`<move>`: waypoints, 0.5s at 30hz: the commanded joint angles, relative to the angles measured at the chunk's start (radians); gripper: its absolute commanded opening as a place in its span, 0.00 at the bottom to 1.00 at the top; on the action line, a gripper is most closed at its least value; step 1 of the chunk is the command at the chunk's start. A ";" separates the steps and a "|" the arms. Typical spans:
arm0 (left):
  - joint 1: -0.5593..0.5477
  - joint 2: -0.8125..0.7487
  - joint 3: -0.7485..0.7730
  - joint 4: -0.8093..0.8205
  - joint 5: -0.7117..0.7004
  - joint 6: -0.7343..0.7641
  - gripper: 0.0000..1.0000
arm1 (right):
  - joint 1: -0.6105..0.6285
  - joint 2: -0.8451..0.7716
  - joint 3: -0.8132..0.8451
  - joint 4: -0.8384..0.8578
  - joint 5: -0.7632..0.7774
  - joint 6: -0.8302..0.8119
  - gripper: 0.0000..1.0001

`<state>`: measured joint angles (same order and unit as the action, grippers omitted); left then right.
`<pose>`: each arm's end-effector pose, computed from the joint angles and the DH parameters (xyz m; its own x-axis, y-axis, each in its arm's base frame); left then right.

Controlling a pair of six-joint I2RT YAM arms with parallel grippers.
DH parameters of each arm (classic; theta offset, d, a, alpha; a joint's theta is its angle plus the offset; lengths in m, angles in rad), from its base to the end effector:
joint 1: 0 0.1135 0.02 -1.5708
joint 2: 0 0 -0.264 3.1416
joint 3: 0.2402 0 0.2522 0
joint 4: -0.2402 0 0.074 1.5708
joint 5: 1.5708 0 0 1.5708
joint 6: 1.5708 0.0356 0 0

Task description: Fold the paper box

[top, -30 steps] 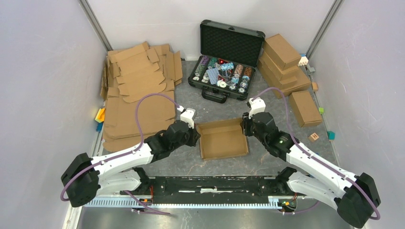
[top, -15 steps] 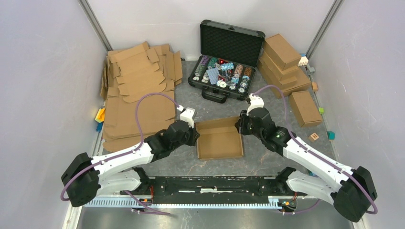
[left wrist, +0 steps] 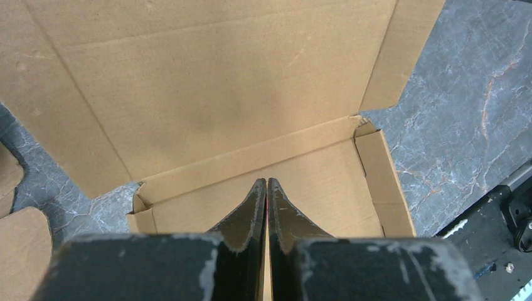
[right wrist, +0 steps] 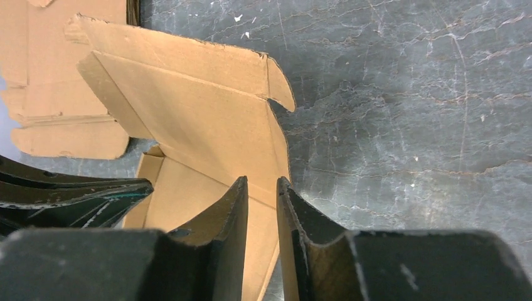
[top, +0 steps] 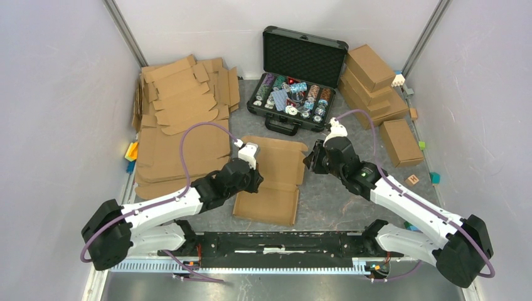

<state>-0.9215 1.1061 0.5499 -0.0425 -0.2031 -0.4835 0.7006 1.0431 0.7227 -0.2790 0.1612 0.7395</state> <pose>0.1456 -0.1799 0.2098 -0.6175 0.0604 -0.7842 0.4431 0.8505 -0.2834 0.1784 0.1430 0.2598 -0.6792 0.2974 -0.6710 -0.1046 0.8657 0.4895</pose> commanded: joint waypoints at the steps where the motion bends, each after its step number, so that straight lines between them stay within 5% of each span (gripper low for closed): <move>1: -0.005 -0.045 0.019 0.021 0.006 -0.038 0.09 | 0.003 -0.007 -0.008 0.029 0.017 -0.061 0.34; 8: 0.035 -0.178 0.079 -0.189 -0.013 -0.013 0.32 | 0.002 -0.093 -0.107 0.097 0.015 -0.238 0.72; 15: 0.234 -0.228 0.083 -0.216 0.131 0.036 0.61 | 0.000 -0.089 -0.128 0.144 0.011 -0.248 0.71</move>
<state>-0.7708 0.8593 0.5911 -0.2298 -0.1688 -0.4774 0.7006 0.9386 0.5793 -0.2108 0.1627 0.5247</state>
